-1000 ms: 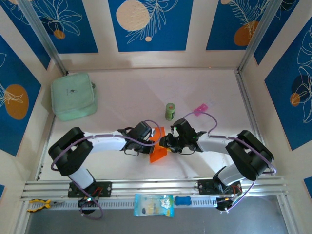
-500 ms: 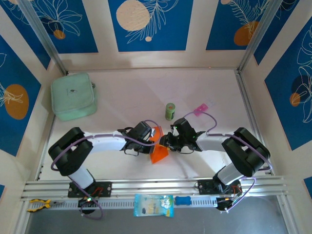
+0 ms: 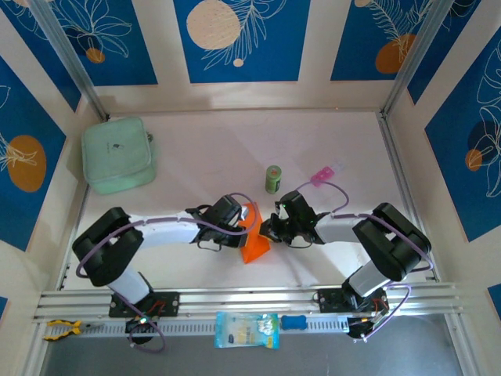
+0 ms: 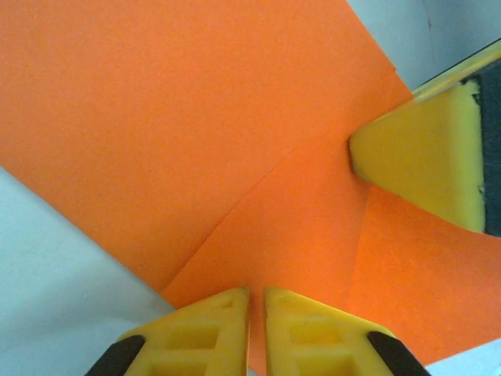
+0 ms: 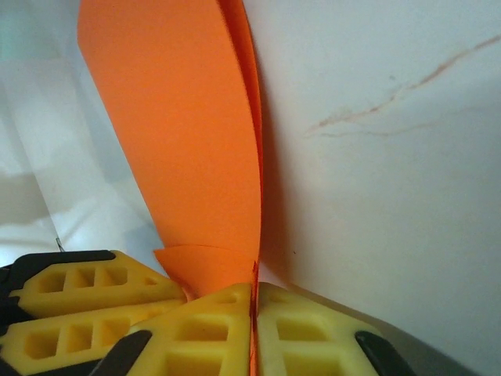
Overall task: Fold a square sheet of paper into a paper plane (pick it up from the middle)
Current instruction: Turn over the paper at the center of the table.
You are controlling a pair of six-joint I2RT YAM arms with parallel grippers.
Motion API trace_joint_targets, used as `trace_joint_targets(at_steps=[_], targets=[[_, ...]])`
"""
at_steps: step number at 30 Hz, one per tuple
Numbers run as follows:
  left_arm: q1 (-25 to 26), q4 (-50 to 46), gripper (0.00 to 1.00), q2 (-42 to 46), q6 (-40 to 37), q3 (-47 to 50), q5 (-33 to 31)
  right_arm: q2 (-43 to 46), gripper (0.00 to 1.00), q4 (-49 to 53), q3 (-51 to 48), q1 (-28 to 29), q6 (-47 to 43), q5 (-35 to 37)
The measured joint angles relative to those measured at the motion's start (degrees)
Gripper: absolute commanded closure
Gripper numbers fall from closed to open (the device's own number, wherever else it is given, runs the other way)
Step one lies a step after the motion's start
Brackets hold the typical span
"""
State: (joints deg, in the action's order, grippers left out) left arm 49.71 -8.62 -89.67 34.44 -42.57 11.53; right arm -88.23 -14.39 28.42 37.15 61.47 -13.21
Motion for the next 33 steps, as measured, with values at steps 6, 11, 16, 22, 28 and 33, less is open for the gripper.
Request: trace_joint_targets(at_steps=[6,11,16,22,28,33], targets=[[0.00,-0.61,0.80,5.18,0.61,1.77,-2.12,4.11,0.92,2.69,0.28,-0.02,-2.64,-0.22],[-0.02,-3.43,0.76,11.63,1.18,3.21,-6.84,8.98,0.92,13.42,5.27,0.63,-7.78,2.69],[-1.18,-7.13,0.70,18.49,1.60,3.32,-11.87,10.01,0.92,26.23,14.08,2.58,-13.57,8.50],[-4.76,-10.08,0.67,23.89,2.12,4.48,-14.47,9.07,0.92,39.39,23.10,6.84,-19.52,17.73],[-7.72,-12.31,0.67,27.08,3.89,7.82,-16.68,2.21,0.92,51.08,35.76,12.04,-23.98,30.71],[-12.46,-15.15,0.66,29.35,6.82,9.81,-17.75,-6.27,0.93,59.34,45.13,16.83,-25.62,43.67]])
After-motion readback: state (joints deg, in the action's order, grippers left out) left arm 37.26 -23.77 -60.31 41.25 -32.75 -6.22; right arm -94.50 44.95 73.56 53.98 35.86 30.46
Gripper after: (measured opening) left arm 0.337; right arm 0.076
